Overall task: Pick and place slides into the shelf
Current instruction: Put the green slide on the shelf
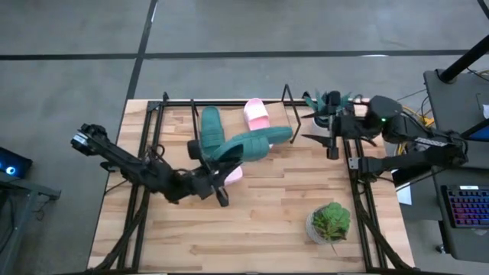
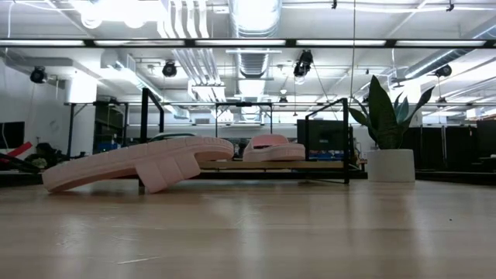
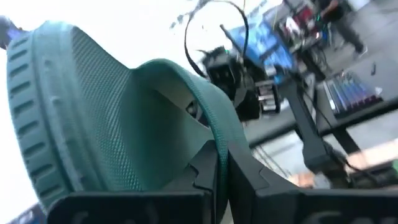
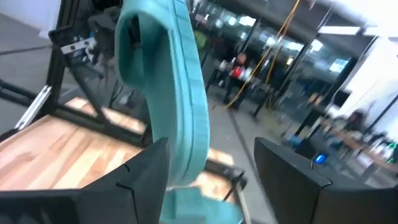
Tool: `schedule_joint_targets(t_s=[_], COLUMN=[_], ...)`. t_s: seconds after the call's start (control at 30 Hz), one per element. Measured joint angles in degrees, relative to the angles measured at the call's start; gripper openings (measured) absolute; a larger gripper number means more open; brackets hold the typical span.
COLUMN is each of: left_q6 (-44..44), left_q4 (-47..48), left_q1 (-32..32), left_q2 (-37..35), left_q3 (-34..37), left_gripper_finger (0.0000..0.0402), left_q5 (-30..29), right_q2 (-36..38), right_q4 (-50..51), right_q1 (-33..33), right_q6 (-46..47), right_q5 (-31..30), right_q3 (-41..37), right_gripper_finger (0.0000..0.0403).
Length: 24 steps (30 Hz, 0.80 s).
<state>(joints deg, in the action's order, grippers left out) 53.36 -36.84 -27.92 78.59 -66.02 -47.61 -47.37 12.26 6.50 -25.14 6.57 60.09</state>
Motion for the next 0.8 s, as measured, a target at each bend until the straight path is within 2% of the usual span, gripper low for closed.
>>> schedule_joint_targets(t_s=[0.13,0.3,0.53,0.67,0.8], left_q6=[4.1,4.5,8.6,9.4,10.1], left_q4=[-5.8,-7.5,-9.6,-9.3,-9.2], left_q1=[0.0,0.6,0.9,1.2,1.4], left_q2=[-0.2,-0.9,-0.9,-0.8,-0.6], left_q3=[3.1,4.7,4.8,4.9,5.6], left_gripper_finger=[0.0,0.0,0.0,0.0,0.0], left_q5=[5.0,8.5,10.1,10.2,13.1], right_q2=[4.4,6.1,3.7,1.6,-1.1], right_q4=[-7.6,-17.8,-13.7,-14.4,-14.5], right_q1=[0.0,0.0,0.0,0.0,0.0], right_q6=[-0.8,-0.6,0.9,1.0,1.1], right_q5=[0.1,5.4,5.5,8.3,10.5], right_q3=[-5.4,-11.1,-11.0,-10.2,-8.5], right_gripper_finger=[0.0224,0.0224,0.0224,0.0224,0.0224])
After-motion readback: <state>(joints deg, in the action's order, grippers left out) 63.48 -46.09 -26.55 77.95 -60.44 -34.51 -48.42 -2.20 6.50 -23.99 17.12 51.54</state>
